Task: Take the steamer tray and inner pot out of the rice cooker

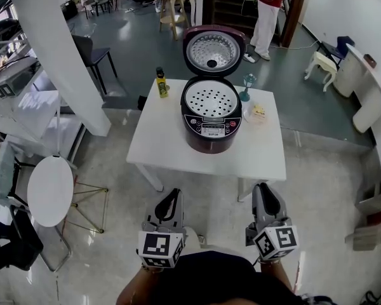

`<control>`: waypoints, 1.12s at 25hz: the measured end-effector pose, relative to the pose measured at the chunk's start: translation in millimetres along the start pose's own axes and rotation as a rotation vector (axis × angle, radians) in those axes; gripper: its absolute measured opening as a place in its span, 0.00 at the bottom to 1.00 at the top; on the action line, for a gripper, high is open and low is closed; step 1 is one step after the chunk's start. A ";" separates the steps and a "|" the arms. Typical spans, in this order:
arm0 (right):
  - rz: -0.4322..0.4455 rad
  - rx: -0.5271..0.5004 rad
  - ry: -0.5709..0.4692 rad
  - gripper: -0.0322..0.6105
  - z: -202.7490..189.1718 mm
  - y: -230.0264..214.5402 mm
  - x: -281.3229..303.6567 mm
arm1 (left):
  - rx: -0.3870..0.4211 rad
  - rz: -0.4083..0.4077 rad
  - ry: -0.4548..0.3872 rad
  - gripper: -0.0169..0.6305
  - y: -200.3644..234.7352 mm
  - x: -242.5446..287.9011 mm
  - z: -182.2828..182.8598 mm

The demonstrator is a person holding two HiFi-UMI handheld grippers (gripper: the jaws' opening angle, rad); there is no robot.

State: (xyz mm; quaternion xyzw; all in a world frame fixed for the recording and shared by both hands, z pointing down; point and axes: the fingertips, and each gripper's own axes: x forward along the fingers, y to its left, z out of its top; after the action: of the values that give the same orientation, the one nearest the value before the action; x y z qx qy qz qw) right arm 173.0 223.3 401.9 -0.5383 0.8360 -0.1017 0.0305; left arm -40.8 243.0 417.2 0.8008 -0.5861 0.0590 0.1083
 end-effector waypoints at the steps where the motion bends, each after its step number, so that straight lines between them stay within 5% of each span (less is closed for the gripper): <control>1: 0.010 -0.005 0.002 0.14 -0.2 2.1 1.2 | 0.000 0.002 0.000 0.04 1.1 -0.4 0.3; 5: 0.047 -0.043 0.037 0.39 -7.4 9.9 7.1 | -0.010 0.013 -0.015 0.05 6.4 -0.1 2.2; 6: 0.049 -0.055 0.048 0.44 -10.4 10.5 8.0 | -0.012 -0.001 -0.012 0.12 5.1 0.9 1.9; 8: 0.041 -0.080 0.066 0.48 -15.2 9.7 10.2 | -0.010 -0.038 0.007 0.50 0.9 3.1 -0.4; 13: 0.038 -0.111 0.082 0.53 -18.2 8.1 19.9 | -0.005 -0.052 0.040 0.65 5.2 8.2 -7.3; 28: 0.046 -0.145 0.089 0.65 -5.6 -34.2 102.4 | 0.011 -0.102 0.063 0.77 31.8 102.6 15.4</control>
State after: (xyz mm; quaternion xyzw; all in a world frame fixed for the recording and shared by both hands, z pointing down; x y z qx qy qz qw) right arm 159.8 117.6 420.2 -0.5147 0.8539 -0.0638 -0.0433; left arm -40.1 135.0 428.3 0.8281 -0.5403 0.0819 0.1252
